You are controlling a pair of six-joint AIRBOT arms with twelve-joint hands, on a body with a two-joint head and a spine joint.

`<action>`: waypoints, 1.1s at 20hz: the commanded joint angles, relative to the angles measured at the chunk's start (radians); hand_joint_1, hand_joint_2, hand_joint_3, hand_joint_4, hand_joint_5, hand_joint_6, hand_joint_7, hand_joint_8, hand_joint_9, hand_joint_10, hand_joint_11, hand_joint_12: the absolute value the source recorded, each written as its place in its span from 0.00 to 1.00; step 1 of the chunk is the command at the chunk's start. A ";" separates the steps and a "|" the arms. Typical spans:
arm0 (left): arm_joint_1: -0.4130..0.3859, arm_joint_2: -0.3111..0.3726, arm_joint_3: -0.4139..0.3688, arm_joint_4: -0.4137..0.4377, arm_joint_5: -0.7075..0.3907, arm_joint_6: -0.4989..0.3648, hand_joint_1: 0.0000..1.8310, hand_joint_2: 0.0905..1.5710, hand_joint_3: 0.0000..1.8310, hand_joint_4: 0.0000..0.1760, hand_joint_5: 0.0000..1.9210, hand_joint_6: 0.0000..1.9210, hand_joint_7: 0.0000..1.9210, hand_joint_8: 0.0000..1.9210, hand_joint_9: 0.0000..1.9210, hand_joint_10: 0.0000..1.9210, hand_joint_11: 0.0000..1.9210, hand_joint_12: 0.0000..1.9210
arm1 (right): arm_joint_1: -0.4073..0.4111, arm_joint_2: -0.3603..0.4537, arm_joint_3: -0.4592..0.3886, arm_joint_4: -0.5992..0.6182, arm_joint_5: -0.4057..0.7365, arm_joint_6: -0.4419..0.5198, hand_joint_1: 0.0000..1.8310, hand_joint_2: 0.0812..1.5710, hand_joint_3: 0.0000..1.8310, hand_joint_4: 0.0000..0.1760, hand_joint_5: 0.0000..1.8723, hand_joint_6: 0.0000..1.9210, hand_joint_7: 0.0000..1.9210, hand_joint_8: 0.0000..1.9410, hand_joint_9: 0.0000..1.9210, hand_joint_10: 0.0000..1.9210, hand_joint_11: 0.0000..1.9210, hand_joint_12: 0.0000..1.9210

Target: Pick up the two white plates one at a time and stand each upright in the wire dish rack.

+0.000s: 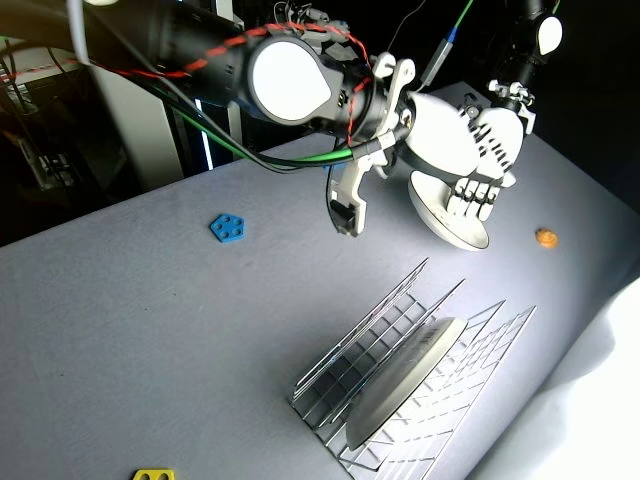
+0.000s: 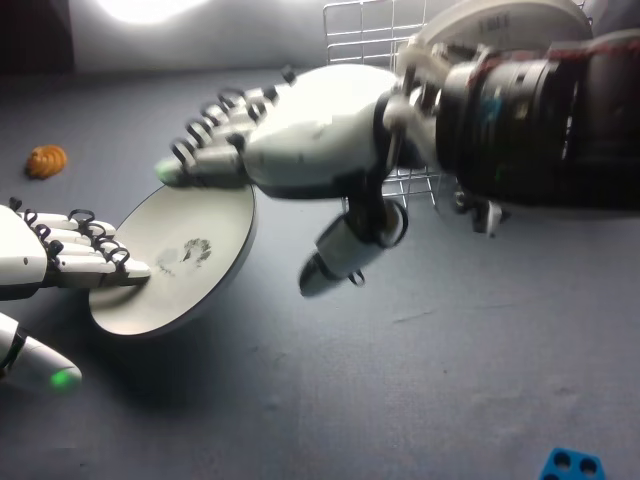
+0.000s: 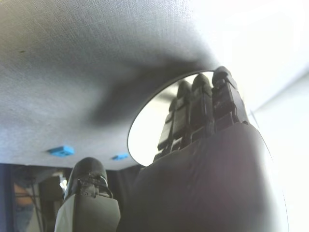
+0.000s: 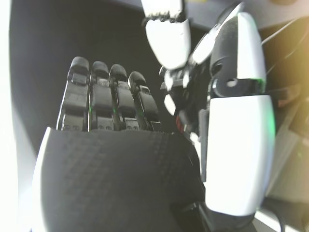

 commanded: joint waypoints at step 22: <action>0.009 -0.028 -0.009 0.054 -0.060 -0.009 0.00 0.65 0.00 0.00 0.07 0.00 0.08 0.00 0.06 0.00 0.01 0.03 | -0.162 -0.306 0.310 0.361 0.282 -0.583 0.54 0.64 0.00 0.00 0.00 0.00 0.00 0.00 0.00 0.00 0.00 0.05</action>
